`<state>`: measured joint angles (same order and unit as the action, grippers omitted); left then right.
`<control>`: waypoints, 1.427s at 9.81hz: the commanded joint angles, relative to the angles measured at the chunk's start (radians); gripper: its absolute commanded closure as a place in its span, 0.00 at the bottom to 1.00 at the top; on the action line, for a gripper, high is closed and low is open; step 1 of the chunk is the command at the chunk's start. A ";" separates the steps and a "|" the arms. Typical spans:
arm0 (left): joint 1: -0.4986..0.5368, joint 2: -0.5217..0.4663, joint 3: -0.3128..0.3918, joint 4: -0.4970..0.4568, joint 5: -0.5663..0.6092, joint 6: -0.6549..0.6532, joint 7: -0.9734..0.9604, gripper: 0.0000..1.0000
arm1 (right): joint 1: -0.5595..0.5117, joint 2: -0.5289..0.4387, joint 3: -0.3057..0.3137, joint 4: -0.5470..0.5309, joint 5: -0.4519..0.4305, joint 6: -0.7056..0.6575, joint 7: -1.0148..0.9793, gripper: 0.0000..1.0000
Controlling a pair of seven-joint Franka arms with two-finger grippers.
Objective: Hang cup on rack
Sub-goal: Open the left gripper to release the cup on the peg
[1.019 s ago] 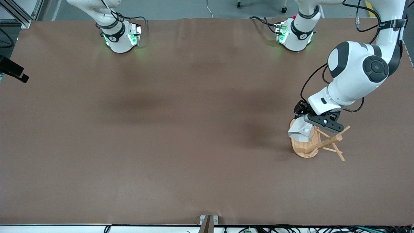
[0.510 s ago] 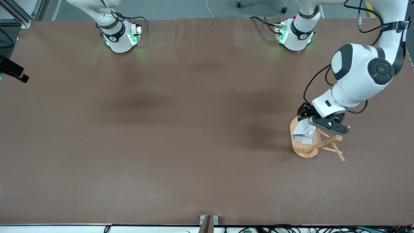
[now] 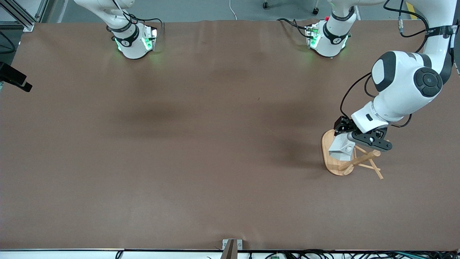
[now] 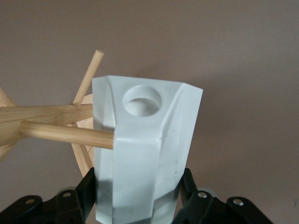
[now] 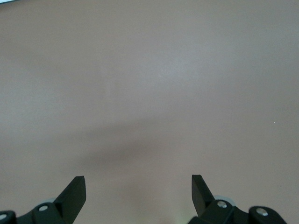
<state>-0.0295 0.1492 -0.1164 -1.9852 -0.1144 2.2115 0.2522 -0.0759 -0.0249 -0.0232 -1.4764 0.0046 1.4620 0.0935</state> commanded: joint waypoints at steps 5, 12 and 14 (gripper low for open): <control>0.016 0.053 0.009 0.000 -0.094 0.011 0.021 0.87 | -0.008 -0.003 0.002 0.005 -0.006 -0.011 -0.012 0.00; 0.034 0.044 0.023 0.012 -0.094 0.008 0.016 0.00 | -0.008 -0.003 0.002 0.005 -0.006 -0.012 -0.014 0.00; 0.034 0.038 0.021 0.040 -0.096 -0.002 0.001 0.00 | -0.008 -0.003 0.000 0.005 -0.006 -0.011 -0.014 0.00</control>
<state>0.0053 0.1720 -0.0965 -1.9520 -0.1917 2.2125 0.2513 -0.0776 -0.0249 -0.0246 -1.4763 0.0046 1.4606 0.0918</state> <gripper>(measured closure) 0.000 0.000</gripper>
